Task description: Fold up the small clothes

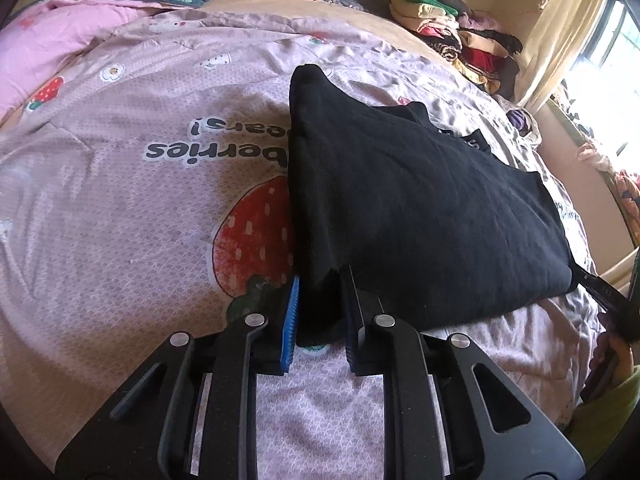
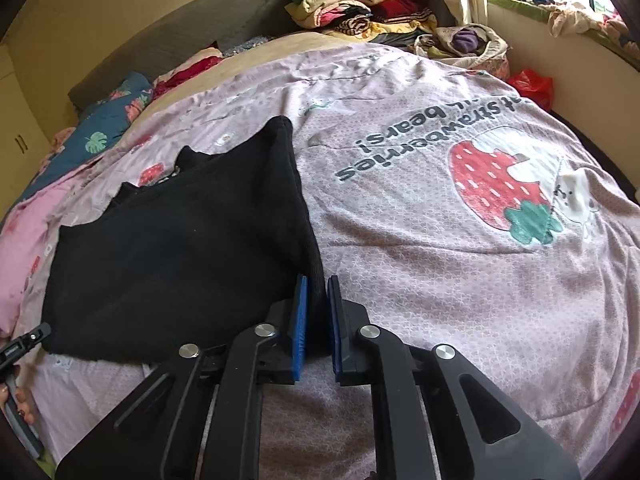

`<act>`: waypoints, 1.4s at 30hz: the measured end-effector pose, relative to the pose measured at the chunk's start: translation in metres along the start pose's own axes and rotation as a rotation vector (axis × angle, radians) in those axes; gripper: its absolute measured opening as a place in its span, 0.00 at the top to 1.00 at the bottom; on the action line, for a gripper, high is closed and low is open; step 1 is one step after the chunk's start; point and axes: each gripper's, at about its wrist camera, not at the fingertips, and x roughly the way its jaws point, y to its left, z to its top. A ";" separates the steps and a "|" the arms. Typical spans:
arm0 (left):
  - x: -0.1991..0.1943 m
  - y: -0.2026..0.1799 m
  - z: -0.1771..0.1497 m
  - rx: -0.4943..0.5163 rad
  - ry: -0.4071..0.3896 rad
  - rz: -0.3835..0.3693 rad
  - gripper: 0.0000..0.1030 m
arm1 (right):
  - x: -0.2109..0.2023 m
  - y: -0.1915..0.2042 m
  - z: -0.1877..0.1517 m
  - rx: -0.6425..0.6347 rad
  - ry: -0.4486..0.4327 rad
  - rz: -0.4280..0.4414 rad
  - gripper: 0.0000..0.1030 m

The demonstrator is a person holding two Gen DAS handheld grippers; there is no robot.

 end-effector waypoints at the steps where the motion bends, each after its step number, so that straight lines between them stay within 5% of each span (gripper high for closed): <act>1: -0.001 0.000 -0.001 0.004 0.000 0.004 0.89 | -0.001 -0.001 -0.001 0.003 -0.001 0.002 0.90; 13: -0.005 -0.004 -0.005 0.019 -0.003 0.021 0.85 | -0.005 -0.002 -0.007 0.007 -0.001 -0.011 0.72; 20: -0.008 -0.008 -0.011 0.025 0.004 0.016 0.72 | -0.009 -0.004 -0.012 0.011 0.001 -0.004 0.62; 22: -0.008 -0.010 -0.013 0.029 0.009 0.013 0.69 | -0.010 -0.003 -0.012 0.009 0.000 -0.006 0.48; 27: -0.010 -0.012 -0.015 0.034 0.011 0.009 0.64 | -0.015 -0.002 -0.015 0.002 -0.010 -0.012 0.35; 42: -0.022 -0.016 -0.020 0.037 -0.003 0.002 0.17 | -0.037 0.010 -0.023 -0.038 -0.052 -0.024 0.07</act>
